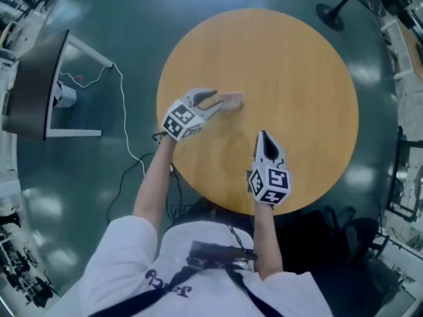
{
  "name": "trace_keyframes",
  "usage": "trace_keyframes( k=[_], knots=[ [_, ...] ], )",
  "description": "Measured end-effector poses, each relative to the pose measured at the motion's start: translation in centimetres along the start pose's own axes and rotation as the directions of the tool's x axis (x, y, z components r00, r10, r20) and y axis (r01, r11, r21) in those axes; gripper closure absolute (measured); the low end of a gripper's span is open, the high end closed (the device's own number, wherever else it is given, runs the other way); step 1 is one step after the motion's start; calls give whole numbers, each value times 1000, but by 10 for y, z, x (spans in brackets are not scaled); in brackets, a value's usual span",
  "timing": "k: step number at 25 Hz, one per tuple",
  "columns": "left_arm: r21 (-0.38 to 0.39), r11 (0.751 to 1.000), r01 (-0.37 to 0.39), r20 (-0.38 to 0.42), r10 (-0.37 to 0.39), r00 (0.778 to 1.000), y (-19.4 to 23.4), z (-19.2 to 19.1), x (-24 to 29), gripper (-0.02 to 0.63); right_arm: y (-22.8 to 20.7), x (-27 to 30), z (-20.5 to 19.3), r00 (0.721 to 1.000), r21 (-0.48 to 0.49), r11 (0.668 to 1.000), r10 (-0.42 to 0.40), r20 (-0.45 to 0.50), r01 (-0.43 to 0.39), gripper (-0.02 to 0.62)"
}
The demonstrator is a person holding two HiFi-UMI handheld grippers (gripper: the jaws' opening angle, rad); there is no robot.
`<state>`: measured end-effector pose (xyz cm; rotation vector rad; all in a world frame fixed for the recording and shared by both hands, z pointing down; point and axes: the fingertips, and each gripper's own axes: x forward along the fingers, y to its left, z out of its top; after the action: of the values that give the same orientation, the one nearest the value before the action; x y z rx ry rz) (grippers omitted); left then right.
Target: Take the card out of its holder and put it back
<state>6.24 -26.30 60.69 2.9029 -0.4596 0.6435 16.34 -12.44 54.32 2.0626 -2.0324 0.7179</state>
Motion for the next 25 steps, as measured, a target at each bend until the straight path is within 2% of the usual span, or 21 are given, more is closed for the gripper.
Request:
trace_keyframes(
  k=[3,6,11,14,17,20,22,25],
  knots=[
    [-38,996,-85,8,85,996,1,-6,-25,459,16,-12,1,1000,-17,1000,12,25,-11,572],
    [-91,981,-171,19,173,985,-7,-8,-53,459,34,-28,1,998,-47,998,31,50,-29,572],
    [-186,936,-300,86,319,944,-23,11,-97,460,57,-51,8,993,-104,994,48,107,-37,572],
    [-245,921,-304,99,335,937,-48,20,-113,460,66,-68,16,987,-126,992,40,158,-20,572],
    [-224,919,-323,113,354,928,-79,36,-123,463,71,-84,28,979,-139,990,50,197,-22,572],
    [-212,919,-334,176,372,912,-104,60,-129,469,72,-93,40,971,-139,990,64,231,-32,572],
    [-219,912,-347,213,392,895,-116,72,-132,474,74,-94,48,966,-150,987,91,240,-56,574],
    [-242,886,-396,259,453,853,-129,90,-145,480,85,-97,66,953,-209,971,169,251,-117,573]
  ],
)
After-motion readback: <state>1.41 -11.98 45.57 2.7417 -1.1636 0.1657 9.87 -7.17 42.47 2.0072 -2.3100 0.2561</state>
